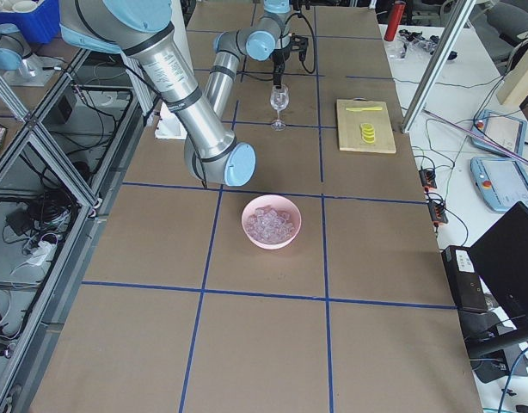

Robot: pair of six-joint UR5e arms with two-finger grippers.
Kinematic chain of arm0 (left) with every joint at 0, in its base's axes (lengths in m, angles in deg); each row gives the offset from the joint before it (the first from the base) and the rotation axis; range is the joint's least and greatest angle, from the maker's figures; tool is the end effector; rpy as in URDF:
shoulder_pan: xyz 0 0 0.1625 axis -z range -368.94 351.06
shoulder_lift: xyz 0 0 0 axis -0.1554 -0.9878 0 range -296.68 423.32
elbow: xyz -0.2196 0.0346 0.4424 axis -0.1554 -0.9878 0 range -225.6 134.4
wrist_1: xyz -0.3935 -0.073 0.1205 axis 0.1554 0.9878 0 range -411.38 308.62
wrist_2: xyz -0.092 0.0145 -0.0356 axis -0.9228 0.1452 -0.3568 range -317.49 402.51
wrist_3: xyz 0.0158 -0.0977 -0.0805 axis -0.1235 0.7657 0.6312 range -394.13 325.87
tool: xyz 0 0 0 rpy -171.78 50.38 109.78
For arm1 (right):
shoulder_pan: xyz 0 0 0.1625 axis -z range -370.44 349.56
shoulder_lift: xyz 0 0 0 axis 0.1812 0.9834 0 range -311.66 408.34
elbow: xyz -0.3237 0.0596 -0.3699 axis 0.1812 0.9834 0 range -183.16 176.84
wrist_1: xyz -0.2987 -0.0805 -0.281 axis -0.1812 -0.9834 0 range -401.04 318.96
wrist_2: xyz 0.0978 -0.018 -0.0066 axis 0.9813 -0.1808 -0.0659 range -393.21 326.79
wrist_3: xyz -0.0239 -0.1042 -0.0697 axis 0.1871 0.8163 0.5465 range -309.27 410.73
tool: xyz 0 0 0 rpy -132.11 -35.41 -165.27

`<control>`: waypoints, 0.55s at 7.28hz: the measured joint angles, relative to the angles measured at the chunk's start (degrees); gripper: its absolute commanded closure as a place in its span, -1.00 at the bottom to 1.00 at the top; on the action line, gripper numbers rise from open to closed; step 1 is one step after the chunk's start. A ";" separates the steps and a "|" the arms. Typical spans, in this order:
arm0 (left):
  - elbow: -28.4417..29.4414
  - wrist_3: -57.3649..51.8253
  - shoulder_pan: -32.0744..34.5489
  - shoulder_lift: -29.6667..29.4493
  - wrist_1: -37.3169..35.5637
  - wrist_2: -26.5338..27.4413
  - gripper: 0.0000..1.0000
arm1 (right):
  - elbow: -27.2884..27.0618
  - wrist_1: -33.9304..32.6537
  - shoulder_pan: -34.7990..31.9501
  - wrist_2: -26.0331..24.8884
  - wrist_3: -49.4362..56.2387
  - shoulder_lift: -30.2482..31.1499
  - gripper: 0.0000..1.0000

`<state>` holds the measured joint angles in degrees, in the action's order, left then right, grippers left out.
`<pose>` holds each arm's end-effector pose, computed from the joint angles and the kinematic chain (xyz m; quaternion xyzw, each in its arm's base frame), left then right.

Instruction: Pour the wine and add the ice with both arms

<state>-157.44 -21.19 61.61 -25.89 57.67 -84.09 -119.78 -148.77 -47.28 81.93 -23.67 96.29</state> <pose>0.1143 -0.4953 0.5295 0.2303 0.3740 0.1580 0.8844 -0.4553 -0.4400 0.1567 0.0092 -0.4634 0.0704 0.8833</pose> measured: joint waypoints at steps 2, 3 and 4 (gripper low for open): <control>3.29 -5.43 5.00 -1.83 -0.49 -0.05 -1.00 | -2.67 -10.41 -3.34 -0.42 6.97 1.06 -1.00; 4.19 -6.25 6.56 -2.26 -0.49 -0.10 -1.00 | -3.65 -14.60 -6.01 -0.57 13.05 2.39 -1.00; 4.57 -6.55 7.30 -2.42 -0.43 0.02 -1.00 | -4.55 -17.19 -9.62 -0.51 21.33 4.99 -1.00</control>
<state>-152.87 -27.74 68.91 -28.31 57.24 -84.07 -124.33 -165.96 -56.90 81.42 -2.34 101.27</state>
